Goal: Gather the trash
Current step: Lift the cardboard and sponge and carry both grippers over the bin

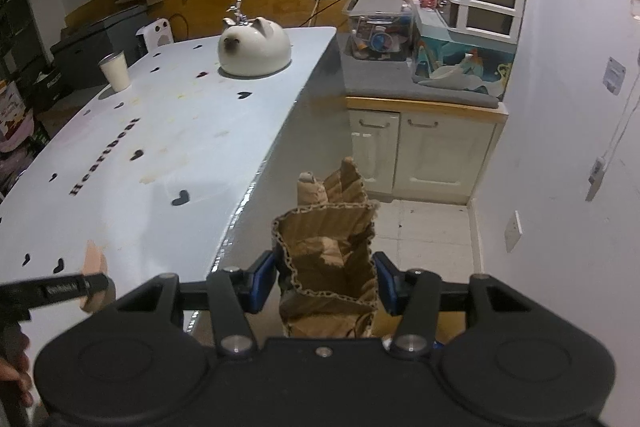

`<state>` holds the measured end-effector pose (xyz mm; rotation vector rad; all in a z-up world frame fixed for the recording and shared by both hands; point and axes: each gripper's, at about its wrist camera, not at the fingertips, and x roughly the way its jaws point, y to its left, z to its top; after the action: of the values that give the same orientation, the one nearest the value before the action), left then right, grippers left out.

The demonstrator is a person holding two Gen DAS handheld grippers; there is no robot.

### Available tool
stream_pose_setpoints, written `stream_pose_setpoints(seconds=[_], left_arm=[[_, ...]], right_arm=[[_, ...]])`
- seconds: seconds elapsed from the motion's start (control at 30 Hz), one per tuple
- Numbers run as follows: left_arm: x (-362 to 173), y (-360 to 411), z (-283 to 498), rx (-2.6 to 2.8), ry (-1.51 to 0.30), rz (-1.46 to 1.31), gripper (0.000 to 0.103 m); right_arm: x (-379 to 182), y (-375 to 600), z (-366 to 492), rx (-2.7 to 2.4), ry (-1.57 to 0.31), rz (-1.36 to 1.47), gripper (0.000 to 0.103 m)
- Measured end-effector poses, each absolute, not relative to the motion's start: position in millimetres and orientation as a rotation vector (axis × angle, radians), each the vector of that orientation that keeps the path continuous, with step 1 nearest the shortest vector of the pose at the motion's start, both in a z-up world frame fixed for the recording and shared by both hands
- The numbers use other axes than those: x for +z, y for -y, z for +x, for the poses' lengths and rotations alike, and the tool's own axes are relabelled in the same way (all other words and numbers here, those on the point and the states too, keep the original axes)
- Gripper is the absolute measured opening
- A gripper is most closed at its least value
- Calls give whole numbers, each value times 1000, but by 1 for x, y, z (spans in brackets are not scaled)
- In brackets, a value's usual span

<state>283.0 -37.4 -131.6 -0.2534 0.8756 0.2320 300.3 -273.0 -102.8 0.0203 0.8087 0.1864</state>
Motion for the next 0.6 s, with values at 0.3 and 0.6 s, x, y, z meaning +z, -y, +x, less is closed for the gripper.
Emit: stream_pose_setpoints(seconds=[0.3,0.6], left_arm=[[-133,123,332,-30,-857,-194,27],[-196,214,376,-235,-985,-115,27]], right_arm=[[-123,322,319,129,-825,48,52],[-168,392,343,14,-899,95,52]])
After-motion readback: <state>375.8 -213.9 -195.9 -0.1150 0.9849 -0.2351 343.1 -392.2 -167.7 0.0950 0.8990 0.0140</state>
